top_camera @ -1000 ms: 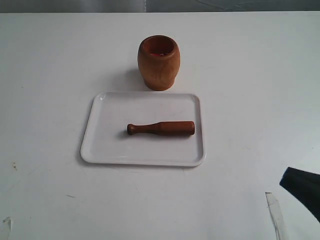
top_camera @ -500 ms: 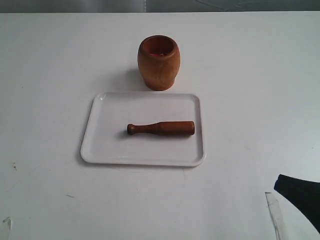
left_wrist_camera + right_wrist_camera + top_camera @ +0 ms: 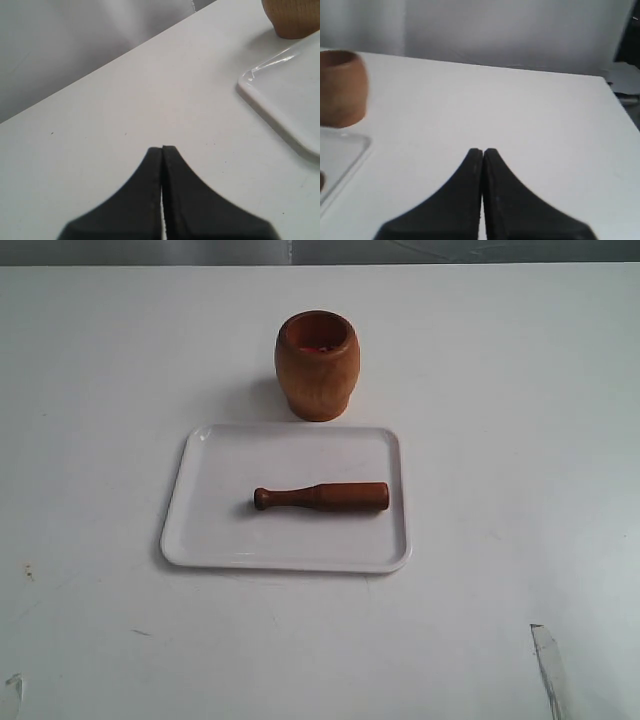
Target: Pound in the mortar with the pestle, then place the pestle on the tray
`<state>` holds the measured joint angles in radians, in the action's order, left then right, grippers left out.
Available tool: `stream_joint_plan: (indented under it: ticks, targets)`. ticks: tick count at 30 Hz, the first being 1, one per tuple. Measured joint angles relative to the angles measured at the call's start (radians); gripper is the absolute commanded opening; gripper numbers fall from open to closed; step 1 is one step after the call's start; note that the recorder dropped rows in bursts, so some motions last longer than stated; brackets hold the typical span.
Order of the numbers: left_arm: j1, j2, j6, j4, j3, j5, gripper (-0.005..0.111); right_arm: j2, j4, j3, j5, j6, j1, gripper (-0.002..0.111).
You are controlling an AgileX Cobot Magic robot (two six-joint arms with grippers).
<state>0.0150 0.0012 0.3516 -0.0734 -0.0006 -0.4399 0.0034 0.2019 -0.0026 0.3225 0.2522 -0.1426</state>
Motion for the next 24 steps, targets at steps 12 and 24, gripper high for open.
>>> stream_joint_plan:
  ticks: [12,24]
  targets:
    - [0.000,0.000,0.000,0.000,0.000,0.000,0.000,0.000,0.075,0.000,0.005,-0.017,0.122,0.000]
    - [0.000,0.000,0.000,0.000,0.000,0.000,0.000,0.000,0.077,0.000,0.005,-0.019,0.122,0.000]
